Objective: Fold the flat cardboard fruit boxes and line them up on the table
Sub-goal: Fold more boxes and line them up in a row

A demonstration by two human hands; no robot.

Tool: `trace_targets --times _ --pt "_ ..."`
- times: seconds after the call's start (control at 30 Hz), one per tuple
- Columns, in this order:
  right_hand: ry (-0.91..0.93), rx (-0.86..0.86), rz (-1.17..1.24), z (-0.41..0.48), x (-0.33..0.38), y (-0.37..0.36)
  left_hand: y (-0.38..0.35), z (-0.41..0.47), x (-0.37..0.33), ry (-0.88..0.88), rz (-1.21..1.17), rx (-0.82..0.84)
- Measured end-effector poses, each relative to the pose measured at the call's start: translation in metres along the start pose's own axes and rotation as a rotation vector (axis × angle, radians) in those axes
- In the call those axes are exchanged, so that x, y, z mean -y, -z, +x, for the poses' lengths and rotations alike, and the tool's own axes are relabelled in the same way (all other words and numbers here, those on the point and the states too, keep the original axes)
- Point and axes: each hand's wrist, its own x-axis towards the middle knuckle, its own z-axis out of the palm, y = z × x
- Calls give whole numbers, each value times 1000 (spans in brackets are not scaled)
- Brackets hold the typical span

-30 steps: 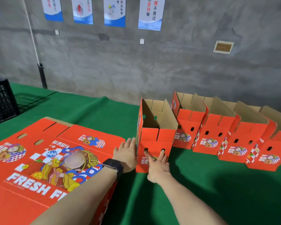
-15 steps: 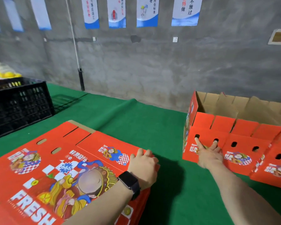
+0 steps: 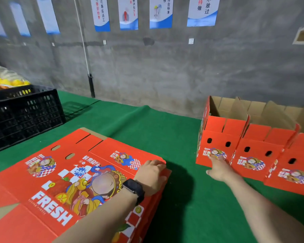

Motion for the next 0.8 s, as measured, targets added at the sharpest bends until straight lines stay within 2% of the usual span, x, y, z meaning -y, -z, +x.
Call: trace_targets --times 0.07,0.2,0.3,0.37,0.43,0.53,0.63,0.8 --pt "190 -50 25 -31 39 -4 7 -10 9 3 -163 -12" --pt "615 -162 204 -119 123 -20 29 -43 32 175 -198 -92" --pt "825 -79 272 -184 166 -40 48 -75 53 353 -182 -156" --pt "875 57 218 -217 177 -54 59 -98 67 419 -147 -171" --pt "958 210 45 -240 176 -65 67 -121 75 449 -123 -170" --pt "1070 385 -173 -261 159 -72 73 -148 72 388 -124 -152" --pt "1084 316 -269 -284 138 -77 76 -170 56 296 -126 -14" --pt "999 167 -234 -315 102 -70 85 -192 18 113 -66 213"
